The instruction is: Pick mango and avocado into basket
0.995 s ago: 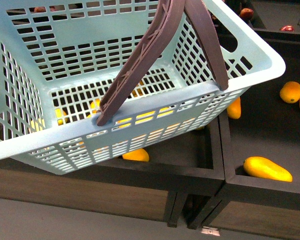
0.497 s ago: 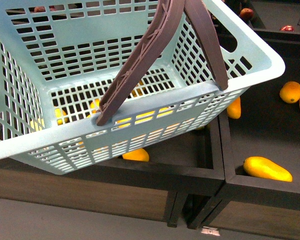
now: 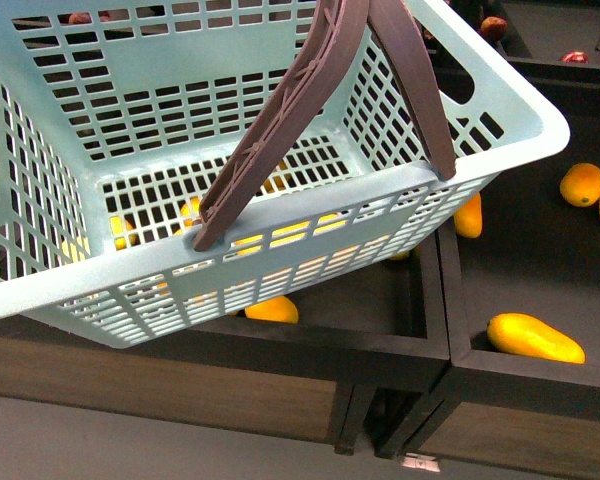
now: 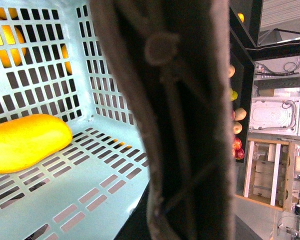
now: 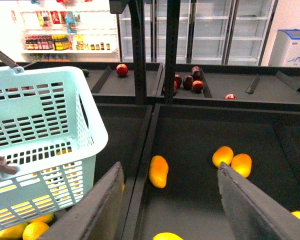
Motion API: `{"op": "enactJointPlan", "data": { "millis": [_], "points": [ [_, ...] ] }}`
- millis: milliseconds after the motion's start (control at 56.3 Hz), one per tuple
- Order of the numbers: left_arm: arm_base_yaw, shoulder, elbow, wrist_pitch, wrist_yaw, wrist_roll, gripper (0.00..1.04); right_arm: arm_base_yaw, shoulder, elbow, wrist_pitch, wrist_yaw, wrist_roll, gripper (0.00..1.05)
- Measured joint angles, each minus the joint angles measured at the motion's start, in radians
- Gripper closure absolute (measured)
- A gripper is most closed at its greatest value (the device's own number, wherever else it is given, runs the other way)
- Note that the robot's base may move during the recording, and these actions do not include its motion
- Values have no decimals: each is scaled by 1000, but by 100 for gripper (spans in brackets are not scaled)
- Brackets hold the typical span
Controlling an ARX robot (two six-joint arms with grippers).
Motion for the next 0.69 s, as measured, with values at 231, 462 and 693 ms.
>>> {"op": "enactJointPlan", "data": {
  "millis": [231, 462, 693],
  "points": [
    [-13, 0, 0, 0, 6, 1, 99, 0, -1, 0, -3, 5, 1, 8],
    [-11, 0, 0, 0, 13, -8, 99, 0, -1, 0, -4, 2, 2, 8],
    [-2, 0, 2, 0, -2, -3, 99, 0, -1, 0, -5, -1, 1, 8]
  ]
}}
